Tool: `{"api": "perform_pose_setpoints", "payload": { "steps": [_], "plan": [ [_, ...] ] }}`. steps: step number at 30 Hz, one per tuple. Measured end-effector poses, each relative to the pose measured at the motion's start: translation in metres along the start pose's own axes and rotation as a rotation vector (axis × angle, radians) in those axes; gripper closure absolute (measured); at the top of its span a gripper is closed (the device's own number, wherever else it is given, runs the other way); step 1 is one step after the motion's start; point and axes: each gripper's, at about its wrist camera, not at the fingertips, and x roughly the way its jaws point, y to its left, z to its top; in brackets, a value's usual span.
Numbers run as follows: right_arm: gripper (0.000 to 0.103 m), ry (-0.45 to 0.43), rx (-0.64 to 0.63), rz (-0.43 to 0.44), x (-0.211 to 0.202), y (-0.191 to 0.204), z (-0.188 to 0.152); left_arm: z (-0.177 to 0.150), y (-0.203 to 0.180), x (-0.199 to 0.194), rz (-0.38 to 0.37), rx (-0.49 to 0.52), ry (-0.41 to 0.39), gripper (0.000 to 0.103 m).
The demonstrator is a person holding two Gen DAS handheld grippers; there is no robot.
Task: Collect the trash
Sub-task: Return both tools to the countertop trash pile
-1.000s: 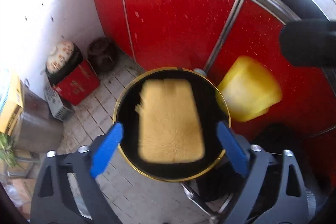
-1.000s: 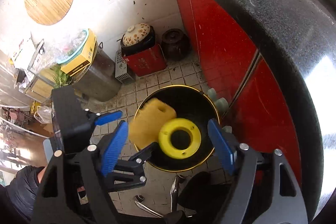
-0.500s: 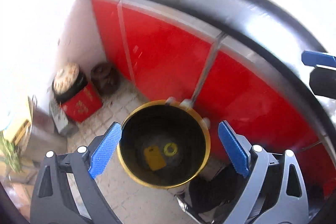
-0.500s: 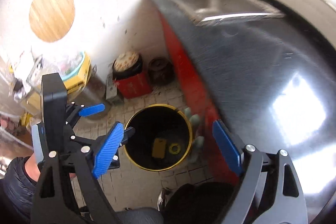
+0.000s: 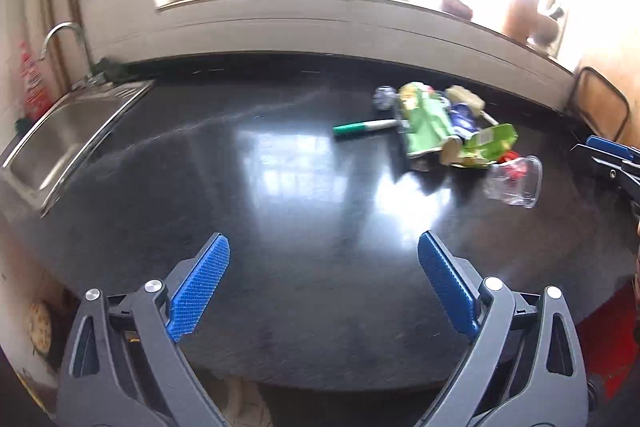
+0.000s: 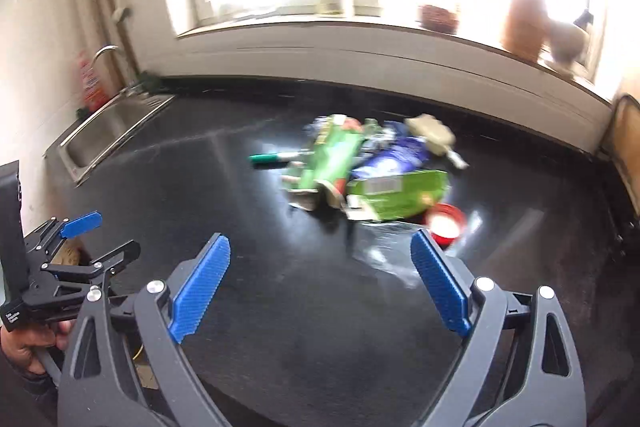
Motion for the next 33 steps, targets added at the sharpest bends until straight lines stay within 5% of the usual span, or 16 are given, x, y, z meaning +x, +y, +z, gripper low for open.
{"api": "perform_pose_setpoints", "payload": {
  "steps": [5,9,23,30,33],
  "plan": [
    [0.014,0.002,0.111,-0.081,-0.020,-0.086,-0.027,0.010,-0.071,0.020,-0.071,0.088,0.025,0.011],
    [0.014,0.005,0.153,-0.084,-0.028,-0.105,-0.039,0.014,-0.088,0.028,-0.079,0.117,0.043,0.011],
    [0.014,0.036,0.124,-0.056,0.015,-0.111,-0.025,0.042,-0.045,0.089,0.003,0.143,0.079,0.011],
    [0.014,0.151,0.071,-0.116,0.092,-0.142,-0.021,0.068,-0.006,0.173,0.017,0.236,0.175,0.011],
    [0.014,0.219,0.038,-0.108,0.128,-0.148,-0.024,0.076,0.004,0.193,-0.046,0.223,0.186,0.010]
  ]
}}
